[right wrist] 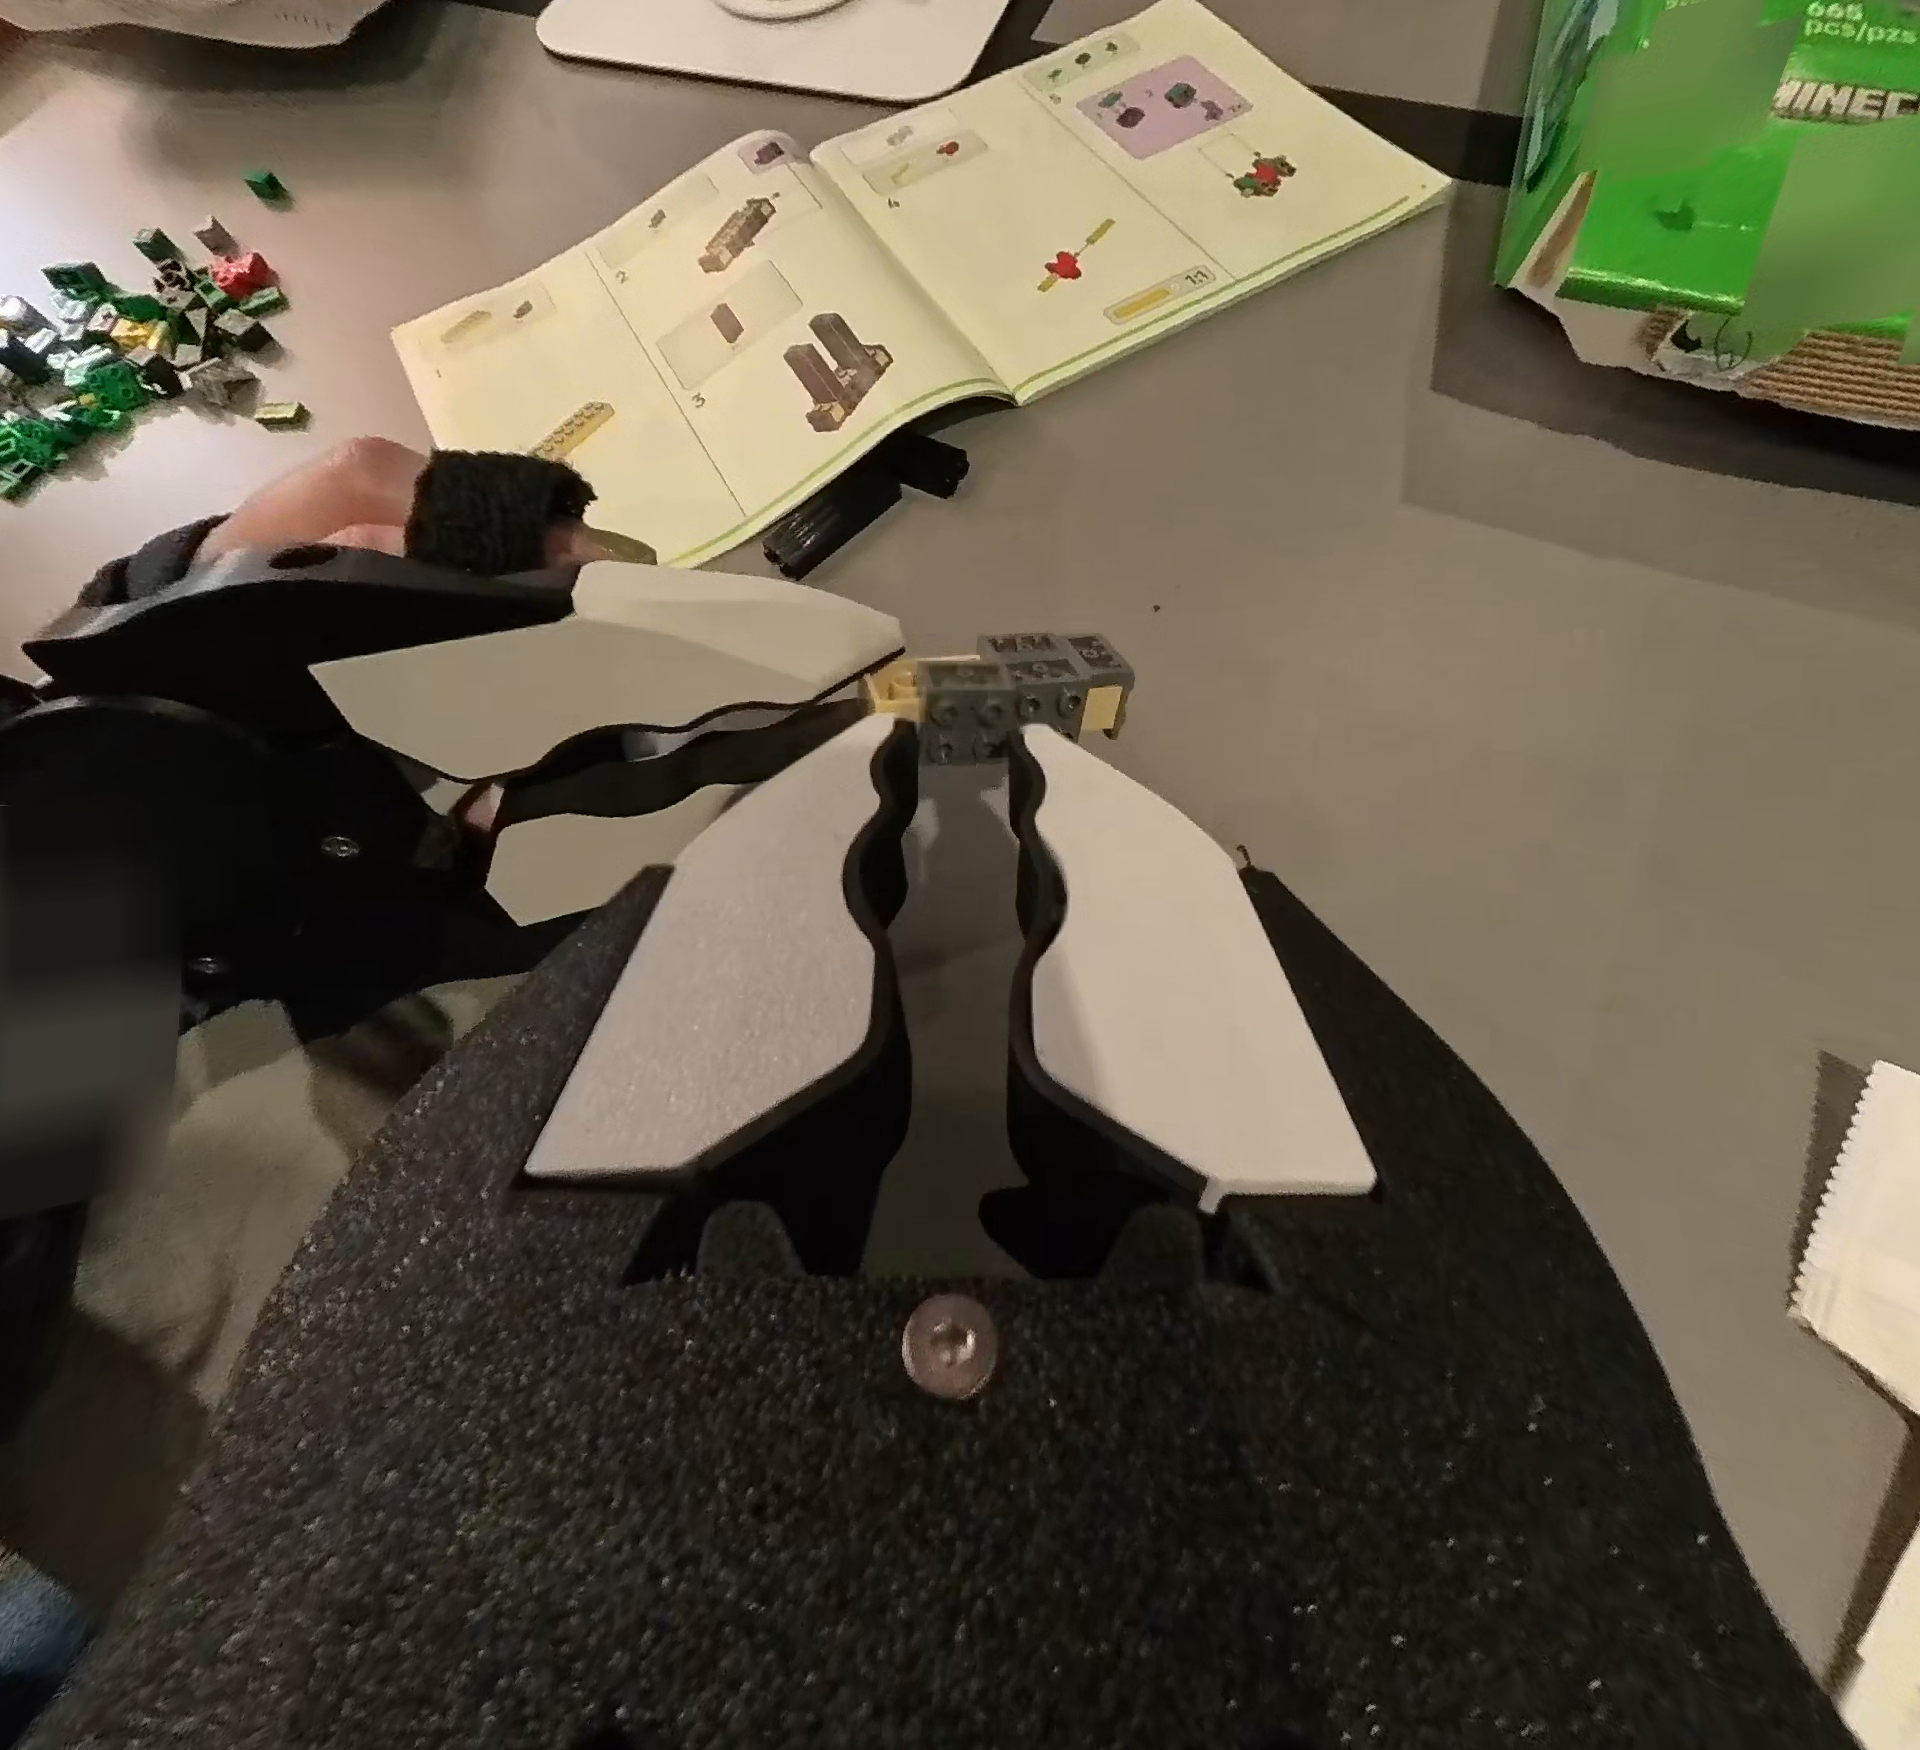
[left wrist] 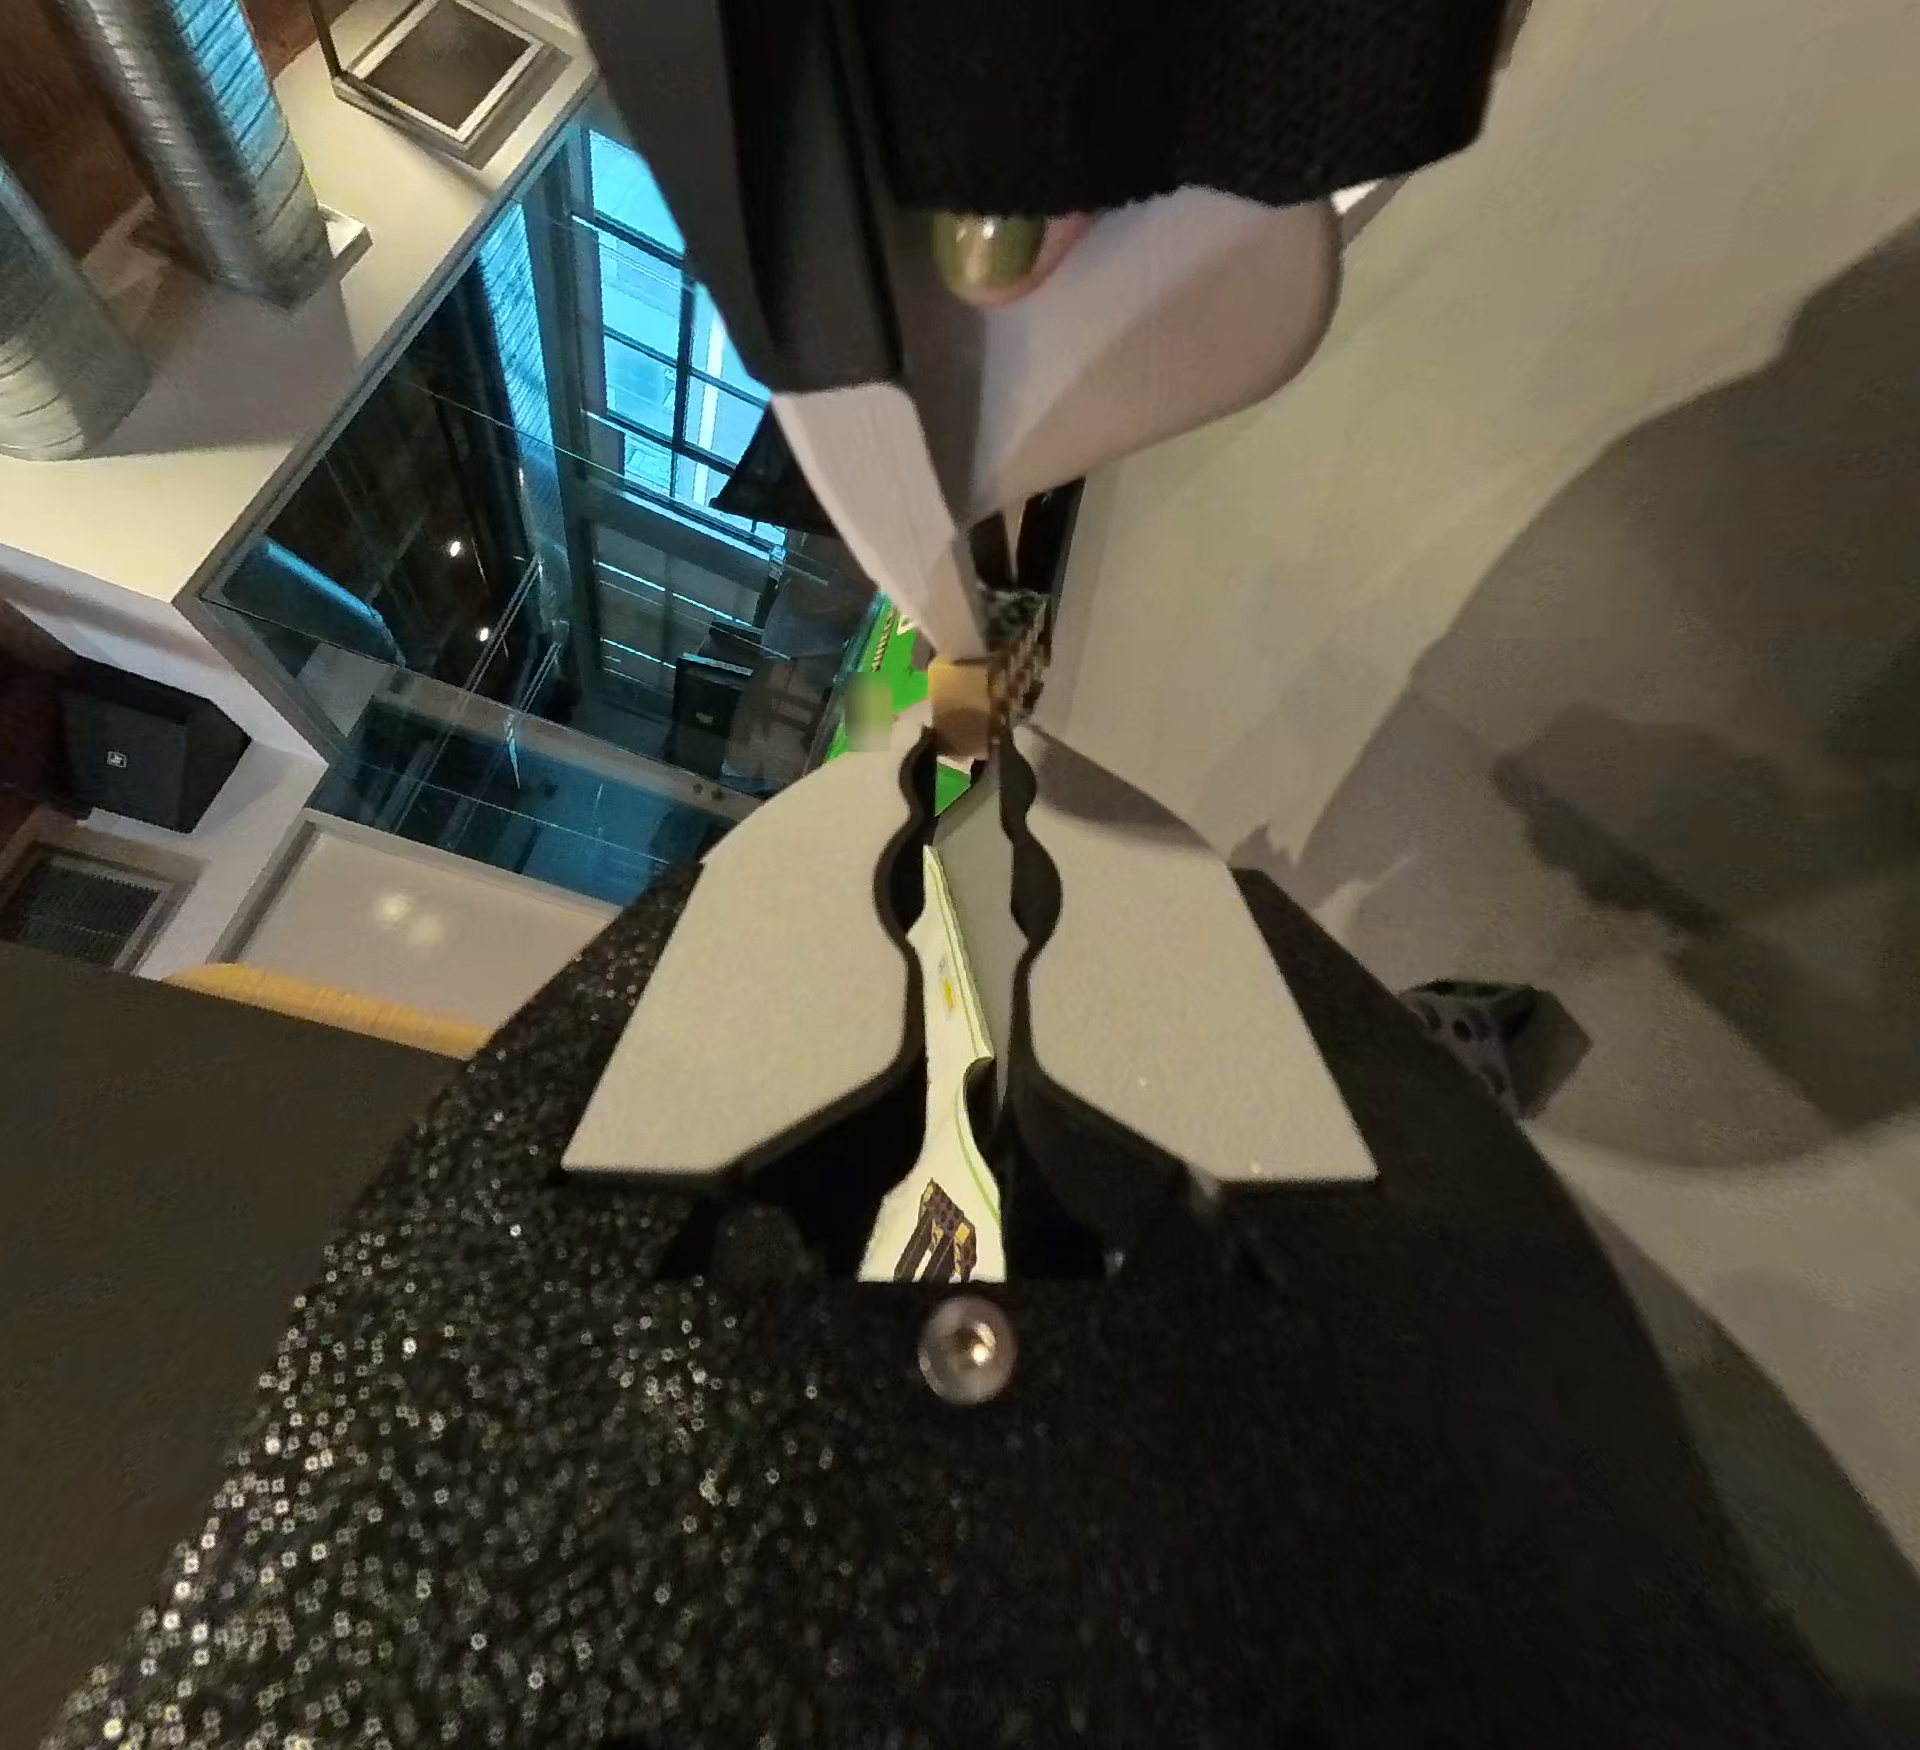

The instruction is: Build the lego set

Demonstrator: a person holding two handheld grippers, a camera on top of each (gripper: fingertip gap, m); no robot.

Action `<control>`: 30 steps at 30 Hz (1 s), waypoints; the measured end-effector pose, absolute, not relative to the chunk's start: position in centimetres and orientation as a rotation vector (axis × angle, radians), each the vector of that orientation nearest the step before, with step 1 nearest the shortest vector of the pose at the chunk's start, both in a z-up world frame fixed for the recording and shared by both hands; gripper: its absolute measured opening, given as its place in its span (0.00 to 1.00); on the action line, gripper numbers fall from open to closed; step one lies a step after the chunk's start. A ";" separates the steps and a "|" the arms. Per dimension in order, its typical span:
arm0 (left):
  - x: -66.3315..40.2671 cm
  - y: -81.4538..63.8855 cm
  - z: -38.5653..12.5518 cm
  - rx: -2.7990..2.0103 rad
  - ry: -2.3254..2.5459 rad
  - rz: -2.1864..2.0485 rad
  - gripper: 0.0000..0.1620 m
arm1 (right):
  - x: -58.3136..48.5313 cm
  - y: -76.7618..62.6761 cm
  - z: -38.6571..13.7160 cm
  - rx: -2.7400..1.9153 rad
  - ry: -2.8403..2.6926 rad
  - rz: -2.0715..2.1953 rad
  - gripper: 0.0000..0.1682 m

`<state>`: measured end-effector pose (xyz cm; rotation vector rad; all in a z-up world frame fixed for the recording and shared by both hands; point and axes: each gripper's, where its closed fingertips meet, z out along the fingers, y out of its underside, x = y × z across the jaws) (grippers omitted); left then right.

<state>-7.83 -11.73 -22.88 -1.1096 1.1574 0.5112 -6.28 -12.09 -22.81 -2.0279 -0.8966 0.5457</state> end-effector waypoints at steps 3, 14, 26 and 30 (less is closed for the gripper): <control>-7.9 -11.7 -22.9 -1.114 1.155 0.506 0.07 | -6.2 -12.1 -22.9 -2.036 -0.894 0.544 0.11; -7.8 -11.6 -23.2 -1.127 1.166 0.505 0.07 | -5.8 -11.9 -23.0 -2.037 -0.915 0.517 0.07; -9.0 -10.4 -23.9 -1.251 1.121 0.467 0.07 | -1.6 -12.9 -28.9 -2.038 -1.297 0.420 0.08; -9.0 -10.4 -24.0 -1.256 1.124 0.466 0.07 | -1.9 -12.9 -29.9 -2.137 -1.191 0.597 0.12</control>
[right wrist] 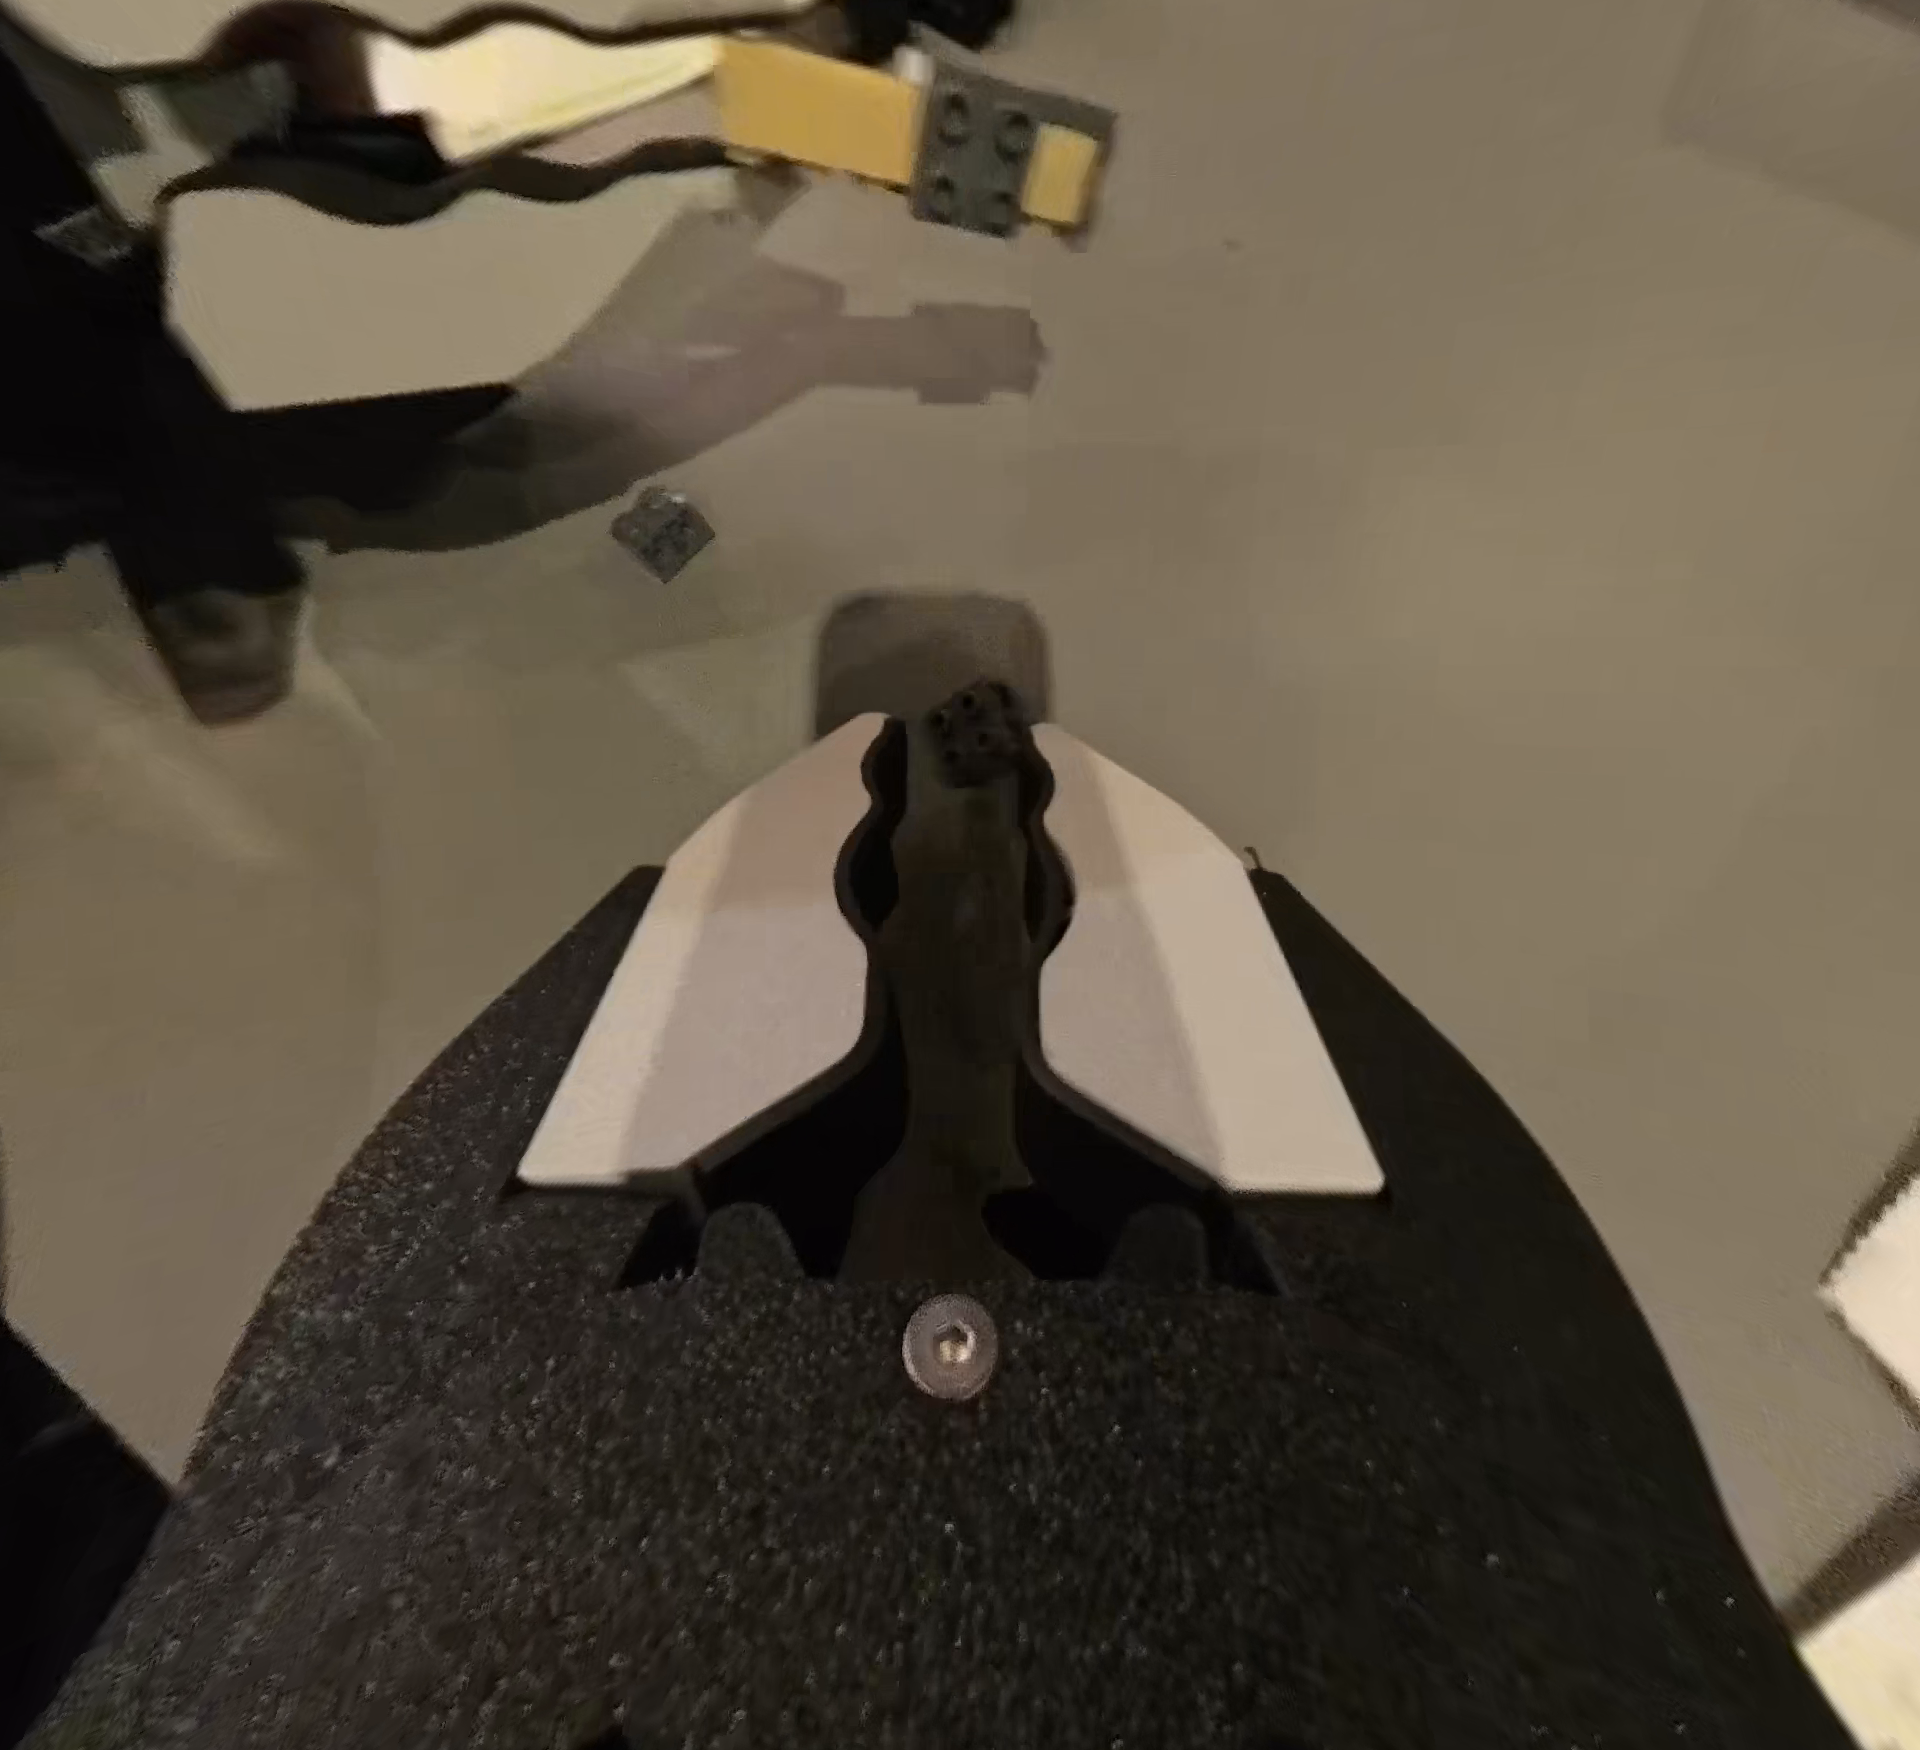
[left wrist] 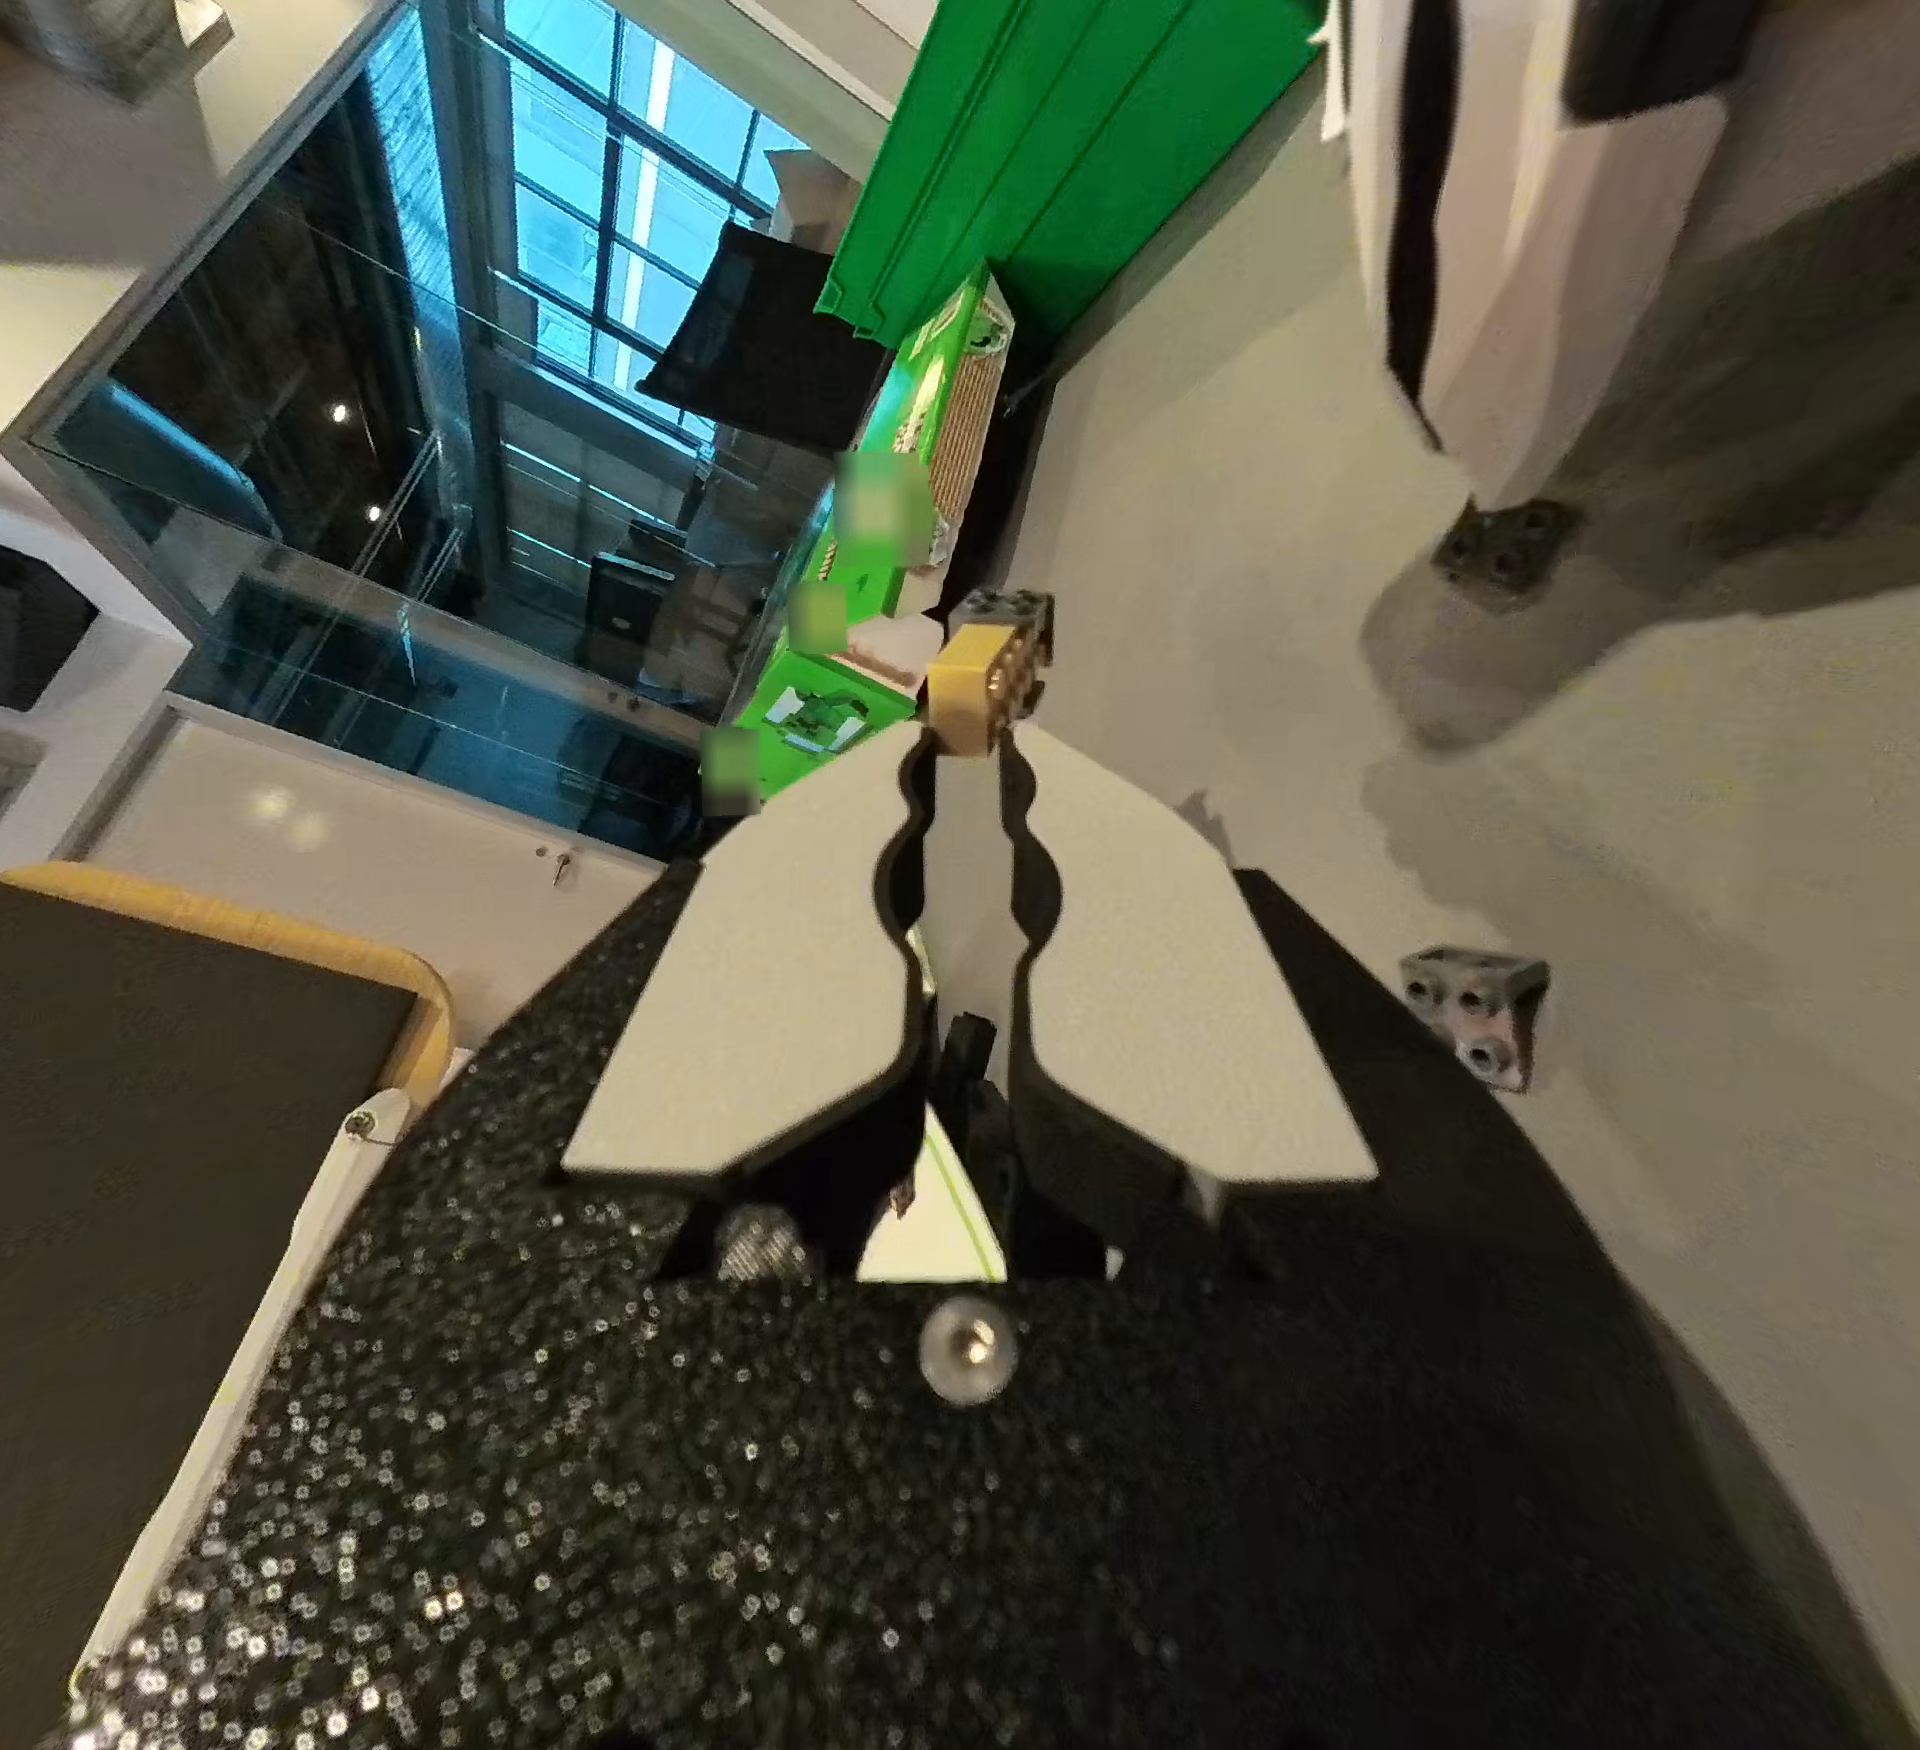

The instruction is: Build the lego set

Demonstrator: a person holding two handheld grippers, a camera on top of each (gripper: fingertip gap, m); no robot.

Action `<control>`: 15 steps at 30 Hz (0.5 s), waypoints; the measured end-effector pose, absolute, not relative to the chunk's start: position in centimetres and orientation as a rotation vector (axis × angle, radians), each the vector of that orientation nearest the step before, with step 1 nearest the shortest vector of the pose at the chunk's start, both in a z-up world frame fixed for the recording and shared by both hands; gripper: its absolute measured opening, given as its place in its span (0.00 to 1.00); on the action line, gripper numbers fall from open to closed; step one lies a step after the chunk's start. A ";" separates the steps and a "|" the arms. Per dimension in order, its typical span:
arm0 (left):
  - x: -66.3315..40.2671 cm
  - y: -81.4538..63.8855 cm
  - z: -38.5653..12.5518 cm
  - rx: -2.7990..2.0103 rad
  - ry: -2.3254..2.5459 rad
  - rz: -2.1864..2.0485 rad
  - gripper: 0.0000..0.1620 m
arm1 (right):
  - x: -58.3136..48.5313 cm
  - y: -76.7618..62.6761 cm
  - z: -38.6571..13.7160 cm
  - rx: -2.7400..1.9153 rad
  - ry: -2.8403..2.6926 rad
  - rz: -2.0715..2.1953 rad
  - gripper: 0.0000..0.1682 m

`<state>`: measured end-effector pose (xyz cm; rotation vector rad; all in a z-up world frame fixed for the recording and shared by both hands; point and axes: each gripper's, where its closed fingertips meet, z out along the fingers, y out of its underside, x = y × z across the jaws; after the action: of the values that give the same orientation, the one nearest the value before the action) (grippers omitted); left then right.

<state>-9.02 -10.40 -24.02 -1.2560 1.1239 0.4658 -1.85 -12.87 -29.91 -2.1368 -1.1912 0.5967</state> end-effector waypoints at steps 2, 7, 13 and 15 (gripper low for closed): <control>-9.1 -10.4 -24.0 -1.261 1.121 0.465 0.07 | -1.0 -11.7 -30.2 -2.220 -1.028 0.518 0.14; -9.1 -10.3 -24.1 -1.265 1.125 0.465 0.07 | -1.3 -12.0 -30.1 -2.261 -0.900 0.448 0.22; -9.1 -10.3 -24.2 -1.270 1.128 0.459 0.07 | -1.6 -12.1 -30.9 -2.205 -0.991 0.288 0.15; -9.1 -10.3 -24.2 -1.271 1.129 0.460 0.07 | -0.7 -11.6 -31.1 -2.215 -0.989 0.239 0.12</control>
<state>-9.05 -10.27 -24.21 -1.2711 1.1294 0.4597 -0.71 -11.64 -31.07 -2.2145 -0.9886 0.2390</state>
